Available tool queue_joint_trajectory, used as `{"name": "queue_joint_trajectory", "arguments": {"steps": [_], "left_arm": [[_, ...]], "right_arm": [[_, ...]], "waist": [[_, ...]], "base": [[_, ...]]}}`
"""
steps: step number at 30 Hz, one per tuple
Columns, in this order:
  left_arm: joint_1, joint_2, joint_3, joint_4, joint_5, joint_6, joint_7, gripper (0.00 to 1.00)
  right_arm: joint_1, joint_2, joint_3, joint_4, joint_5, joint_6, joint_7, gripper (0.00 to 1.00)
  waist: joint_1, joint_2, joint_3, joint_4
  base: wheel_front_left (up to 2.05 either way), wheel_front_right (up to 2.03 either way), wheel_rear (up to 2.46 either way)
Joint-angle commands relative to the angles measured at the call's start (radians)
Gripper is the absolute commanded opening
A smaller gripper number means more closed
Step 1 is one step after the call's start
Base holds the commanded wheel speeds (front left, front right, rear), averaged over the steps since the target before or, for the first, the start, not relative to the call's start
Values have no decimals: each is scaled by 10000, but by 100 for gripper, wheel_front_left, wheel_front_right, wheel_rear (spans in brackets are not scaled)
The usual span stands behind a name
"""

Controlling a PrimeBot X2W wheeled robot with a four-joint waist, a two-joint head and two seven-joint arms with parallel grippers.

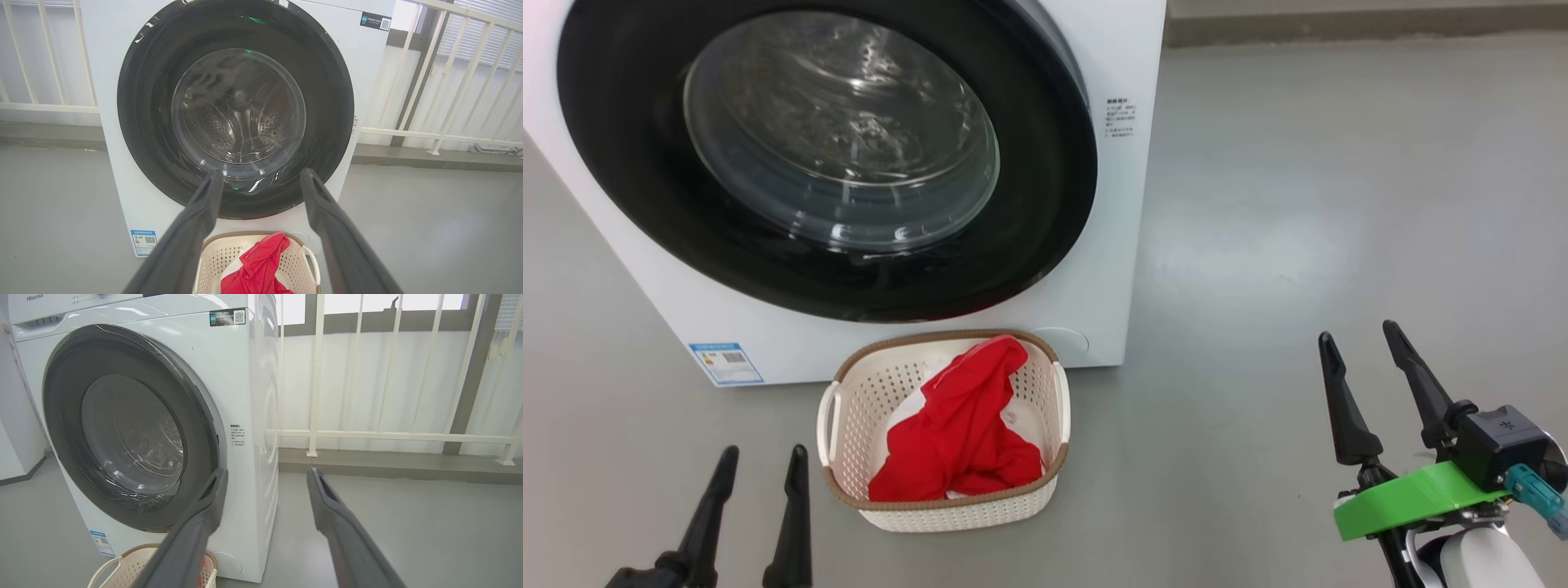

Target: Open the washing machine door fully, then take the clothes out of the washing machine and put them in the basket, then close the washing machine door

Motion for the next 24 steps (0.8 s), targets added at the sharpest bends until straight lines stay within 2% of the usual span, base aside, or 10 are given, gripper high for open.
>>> {"name": "queue_joint_trajectory", "arguments": {"steps": [1, 24], "left_arm": [[-141, 185, 323, -270, -27, -92, 31, 100], [-32, 492, 136, -530, 22, -16, 76, 100]], "right_arm": [[-99, 2, 250, -365, 3, -9, -53, 100], [439, 6, 209, -831, -593, -9, -53, 100]], "waist": [[0, 0, -154, 53], [0, 0, -217, 14]], "base": [[0, 0, 0], [0, 0, 0]]}}
